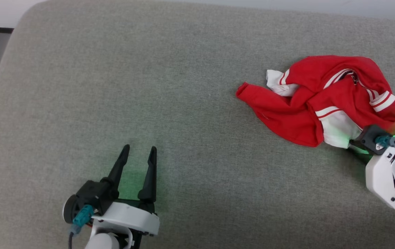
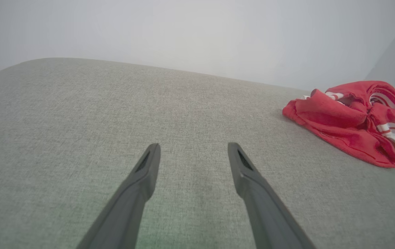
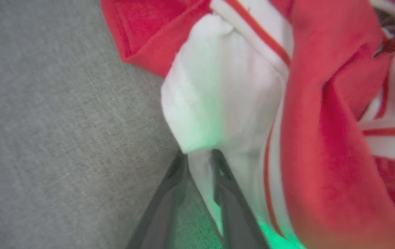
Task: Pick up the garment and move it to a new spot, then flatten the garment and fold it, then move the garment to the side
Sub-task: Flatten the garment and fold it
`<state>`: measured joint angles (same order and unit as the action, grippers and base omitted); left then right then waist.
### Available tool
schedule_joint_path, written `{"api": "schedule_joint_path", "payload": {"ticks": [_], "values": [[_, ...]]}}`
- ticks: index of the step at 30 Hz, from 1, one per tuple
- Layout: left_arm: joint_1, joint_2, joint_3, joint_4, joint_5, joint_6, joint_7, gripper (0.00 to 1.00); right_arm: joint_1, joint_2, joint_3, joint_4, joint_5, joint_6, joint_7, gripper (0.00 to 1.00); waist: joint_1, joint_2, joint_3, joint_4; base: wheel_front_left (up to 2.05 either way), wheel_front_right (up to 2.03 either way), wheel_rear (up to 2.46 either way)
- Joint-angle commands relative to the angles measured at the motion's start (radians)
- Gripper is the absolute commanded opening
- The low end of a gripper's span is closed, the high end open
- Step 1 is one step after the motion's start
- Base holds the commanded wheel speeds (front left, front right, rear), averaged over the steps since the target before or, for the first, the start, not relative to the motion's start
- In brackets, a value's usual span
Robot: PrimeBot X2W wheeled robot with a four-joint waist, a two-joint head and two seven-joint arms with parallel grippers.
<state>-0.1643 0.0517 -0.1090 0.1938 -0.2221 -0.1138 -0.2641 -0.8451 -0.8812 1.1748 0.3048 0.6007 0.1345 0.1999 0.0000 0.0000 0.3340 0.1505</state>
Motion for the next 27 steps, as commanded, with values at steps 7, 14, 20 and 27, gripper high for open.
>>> {"api": "schedule_joint_path", "payload": {"ticks": [7,14,20,27], "values": [[-0.012,-0.001,-0.002,-0.003,-0.014,0.005,0.000,1.00,-0.024,-0.107,0.044,0.014,0.039,-0.005,-0.022,0.00,0.0000,0.0000,0.017,-0.058,0.00,0.00,0.00],[-0.046,0.000,-0.016,0.002,-0.007,0.000,0.000,1.00,-0.035,-0.262,0.001,0.034,0.068,-0.005,-0.052,0.00,0.0000,0.0000,0.057,-0.092,0.00,0.00,0.00],[-0.071,0.000,-0.022,0.004,0.002,-0.006,0.000,1.00,0.002,-0.311,-0.049,0.176,0.116,-0.005,-0.087,0.00,0.0000,0.0000,0.076,-0.097,0.00,0.00,0.00],[-0.083,0.000,-0.007,0.002,0.016,-0.009,0.000,1.00,0.042,-0.300,-0.123,0.398,0.135,-0.005,-0.145,0.00,0.0000,0.0000,0.085,-0.097,0.00,0.00,0.00]]}}
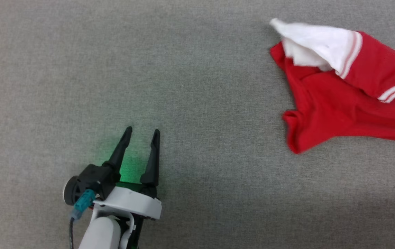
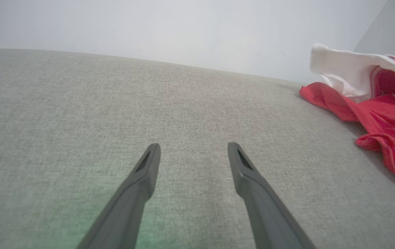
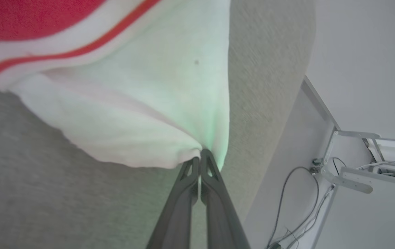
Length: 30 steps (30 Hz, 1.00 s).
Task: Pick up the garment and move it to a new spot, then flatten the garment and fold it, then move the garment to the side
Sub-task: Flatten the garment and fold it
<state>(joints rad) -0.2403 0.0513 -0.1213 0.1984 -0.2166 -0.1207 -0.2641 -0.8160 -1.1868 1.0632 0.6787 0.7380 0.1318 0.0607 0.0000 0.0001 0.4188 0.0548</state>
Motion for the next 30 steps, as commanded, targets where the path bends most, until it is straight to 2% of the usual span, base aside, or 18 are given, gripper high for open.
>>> {"api": "schedule_joint_path", "payload": {"ticks": [1,4,5,6,7,8,13,17,21,25,28,30], "values": [[-0.006,0.000,0.008,-0.001,0.014,-0.002,0.000,1.00,0.017,0.018,-0.021,0.055,-0.011,-0.002,-0.016,0.00,0.0000,-0.0001,-0.002,-0.003,0.00,0.00,0.00],[-0.007,0.000,0.021,0.002,0.024,-0.004,0.000,1.00,0.026,0.067,-0.060,0.119,0.001,-0.002,-0.050,0.00,0.0000,-0.0001,-0.010,-0.014,0.00,0.00,0.00],[-0.008,0.000,0.024,0.002,0.028,-0.005,0.000,1.00,0.027,0.079,-0.074,0.140,-0.002,-0.002,-0.068,0.24,0.0000,-0.0001,-0.014,-0.019,0.00,0.00,0.00],[-0.010,0.000,0.027,0.001,0.034,-0.006,0.000,1.00,0.028,0.095,-0.088,0.159,-0.005,-0.002,-0.088,0.42,0.0000,-0.0001,-0.018,-0.025,0.00,0.00,0.00],[-0.013,0.000,0.030,0.001,0.039,-0.007,0.000,1.00,0.030,0.111,-0.101,0.182,-0.008,-0.002,-0.113,0.78,0.0000,-0.0001,-0.021,-0.031,0.00,0.00,0.00],[-0.015,0.000,0.033,0.001,0.045,-0.008,0.000,1.00,0.031,0.130,-0.116,0.202,-0.010,-0.002,-0.140,1.00,0.0000,-0.0001,-0.025,-0.038,0.00,0.00,0.00],[-0.054,0.033,0.014,0.004,0.055,-0.010,0.000,1.00,0.066,0.212,-0.207,0.296,0.005,-0.002,-0.279,1.00,0.0000,-0.0001,-0.053,-0.079,0.00,0.00,0.00],[-0.126,0.119,-0.070,0.024,0.034,-0.010,0.000,1.00,0.105,0.283,-0.359,0.295,0.057,-0.002,-0.324,1.00,0.0000,-0.0001,-0.076,-0.128,0.00,0.00,0.00],[-0.251,0.227,-0.173,0.074,-0.041,-0.010,0.025,1.00,0.201,0.374,-0.660,0.096,0.031,-0.002,-0.325,1.00,0.0000,-0.0001,-0.086,-0.208,0.00,0.00,0.00],[-0.418,0.328,-0.326,0.110,-0.139,-0.010,0.157,1.00,0.371,0.545,-0.952,-0.149,-0.084,-0.002,-0.325,1.00,0.0000,-0.0001,-0.078,-0.285,0.00,0.00,0.00],[-0.559,0.375,-0.440,0.134,-0.242,-0.010,0.279,1.00,0.488,0.683,-1.066,-0.307,-0.169,-0.002,-0.325,1.00,0.0000,-0.0001,-0.062,-0.337,0.00,0.00,0.00],[-0.649,0.386,-0.492,0.168,-0.331,-0.010,0.363,1.00,0.529,0.752,-1.087,-0.381,-0.210,-0.002,-0.325,1.00,0.0000,-0.0001,-0.047,-0.372,0.00,0.00,0.00]]}}
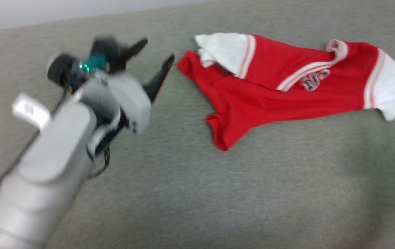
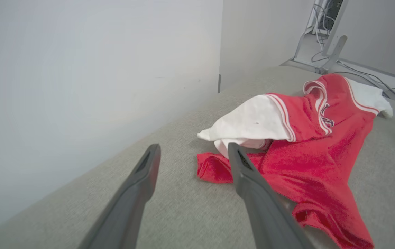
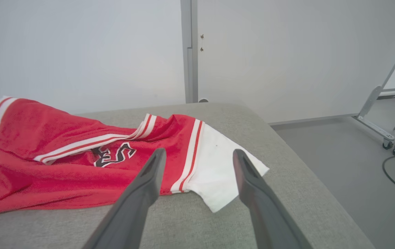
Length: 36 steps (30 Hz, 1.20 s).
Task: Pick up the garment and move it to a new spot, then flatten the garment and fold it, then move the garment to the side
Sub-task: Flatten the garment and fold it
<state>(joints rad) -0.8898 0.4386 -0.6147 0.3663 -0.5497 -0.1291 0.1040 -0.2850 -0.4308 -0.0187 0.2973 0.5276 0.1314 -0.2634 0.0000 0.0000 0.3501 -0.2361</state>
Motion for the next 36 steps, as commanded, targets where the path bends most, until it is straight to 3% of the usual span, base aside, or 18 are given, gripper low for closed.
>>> {"api": "schedule_joint_path", "payload": {"ticks": [1,7,13,18,23,26,27,28,29,36], "values": [[-0.041,0.005,-0.020,0.019,-0.036,-0.001,0.037,1.00,0.007,0.027,-0.004,-0.030,-0.011,-0.001,-0.001,1.00,0.0000,0.0000,0.031,-0.099,0.00,0.00,0.00],[-0.240,-0.026,-0.049,0.240,-0.261,-0.001,0.323,1.00,0.032,0.127,0.034,-0.138,-0.026,-0.001,-0.001,1.00,0.0000,0.0000,0.062,-0.184,0.00,0.00,0.00],[-0.353,-0.084,-0.009,0.459,-0.384,0.050,0.577,1.00,0.040,0.165,0.084,-0.180,-0.025,-0.001,-0.001,1.00,0.0000,0.0000,0.076,-0.239,0.00,0.00,0.00],[-0.394,-0.099,-0.015,0.558,-0.420,0.063,0.712,1.00,0.042,0.176,0.113,-0.196,-0.034,-0.001,-0.001,1.00,0.0000,0.0000,0.081,-0.263,0.00,0.00,0.00],[-0.409,-0.115,-0.014,0.597,-0.434,0.049,0.740,0.99,0.046,0.176,0.123,-0.191,-0.045,-0.001,-0.001,1.00,0.0000,0.0000,0.084,-0.269,0.00,0.00,0.00],[-0.409,-0.130,-0.001,0.603,-0.456,0.035,0.725,0.29,0.045,0.171,0.119,-0.189,-0.046,-0.001,-0.001,1.00,0.0000,0.0000,0.081,-0.264,0.00,0.00,0.00],[-0.409,-0.130,-0.001,0.603,-0.456,0.035,0.725,0.29,0.045,0.171,0.119,-0.189,-0.046,-0.001,-0.001,1.00,0.0000,0.0000,0.081,-0.264,0.00,0.00,0.00],[-0.413,-0.133,0.002,0.604,-0.458,0.032,0.709,0.04,0.044,0.169,0.116,-0.190,-0.047,-0.001,-0.001,1.00,0.0000,0.0000,0.079,-0.259,0.00,0.00,0.00],[-0.416,-0.135,0.003,0.603,-0.456,0.028,0.691,0.00,0.045,0.166,0.110,-0.191,-0.049,-0.001,-0.001,1.00,0.0000,0.0000,0.075,-0.251,0.00,0.00,0.00],[-0.410,-0.134,0.013,0.598,-0.463,0.005,0.569,0.00,0.060,0.134,0.093,-0.192,-0.062,-0.001,-0.001,1.00,0.0000,0.0000,0.020,-0.149,0.00,0.00,0.00]]}}
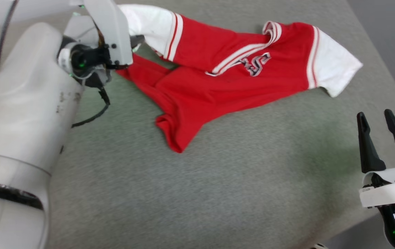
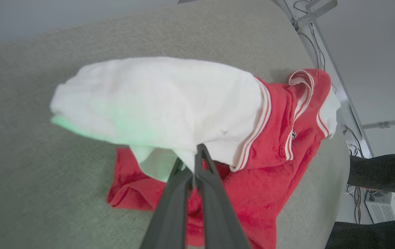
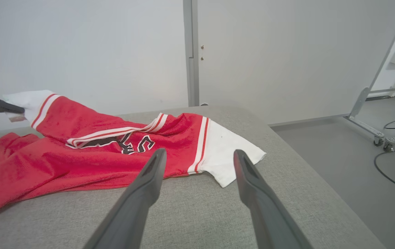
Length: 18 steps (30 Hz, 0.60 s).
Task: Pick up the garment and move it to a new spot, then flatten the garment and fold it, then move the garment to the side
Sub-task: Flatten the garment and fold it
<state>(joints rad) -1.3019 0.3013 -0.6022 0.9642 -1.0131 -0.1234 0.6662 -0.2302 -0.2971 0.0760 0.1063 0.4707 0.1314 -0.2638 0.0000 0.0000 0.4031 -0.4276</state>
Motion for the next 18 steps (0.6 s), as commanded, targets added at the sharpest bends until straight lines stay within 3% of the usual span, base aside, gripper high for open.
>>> {"api": "schedule_joint_path", "payload": {"ticks": [1,10,14,18], "values": [[0.009,0.013,0.005,0.000,-0.005,-0.001,-0.007,0.00,0.008,-0.006,0.000,0.000,-0.008,-0.001,-0.001,1.00,0.0000,0.0000,-0.043,0.061,0.00,0.00,0.00],[0.117,0.119,0.042,0.029,-0.048,-0.006,-0.067,0.00,0.021,-0.055,0.039,0.003,-0.020,-0.001,0.001,1.00,0.0000,0.0000,-0.107,0.211,0.00,0.00,0.00],[0.164,0.141,0.058,0.048,-0.067,-0.003,-0.092,0.00,0.016,-0.064,0.059,-0.006,-0.015,-0.001,0.010,1.00,0.0000,0.0000,-0.101,0.241,0.00,0.00,0.00],[0.179,0.149,0.069,0.088,-0.065,0.039,-0.124,0.00,0.001,-0.074,0.080,-0.014,-0.015,-0.001,0.018,1.00,0.0000,0.0000,-0.084,0.238,0.00,0.00,0.00]]}}
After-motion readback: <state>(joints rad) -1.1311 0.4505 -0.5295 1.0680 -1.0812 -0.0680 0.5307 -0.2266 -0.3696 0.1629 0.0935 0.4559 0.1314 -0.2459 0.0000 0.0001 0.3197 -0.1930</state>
